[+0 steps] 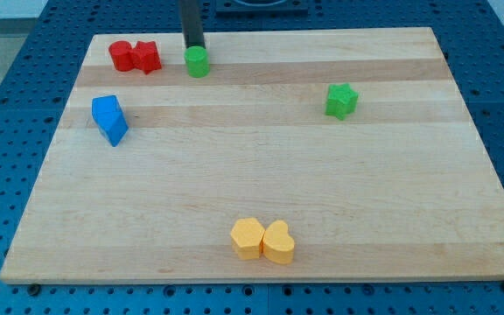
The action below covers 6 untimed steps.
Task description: Push the red star a bit right and down
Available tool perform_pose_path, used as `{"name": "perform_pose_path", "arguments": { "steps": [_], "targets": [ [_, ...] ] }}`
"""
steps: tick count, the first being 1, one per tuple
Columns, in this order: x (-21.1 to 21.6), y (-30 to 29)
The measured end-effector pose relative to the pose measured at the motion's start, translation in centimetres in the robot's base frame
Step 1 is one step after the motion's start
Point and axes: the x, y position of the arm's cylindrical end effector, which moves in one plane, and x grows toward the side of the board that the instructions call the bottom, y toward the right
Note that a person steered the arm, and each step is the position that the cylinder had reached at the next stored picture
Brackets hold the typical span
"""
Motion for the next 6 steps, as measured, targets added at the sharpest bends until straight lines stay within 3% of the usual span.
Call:
{"name": "perform_pose_path", "arguments": {
  "steps": [2, 3, 4, 6],
  "targets": [
    [-1.9, -6.9],
    [1.5, -6.8],
    [10.4, -2.1],
    [11.2, 0.3]
  ]
}}
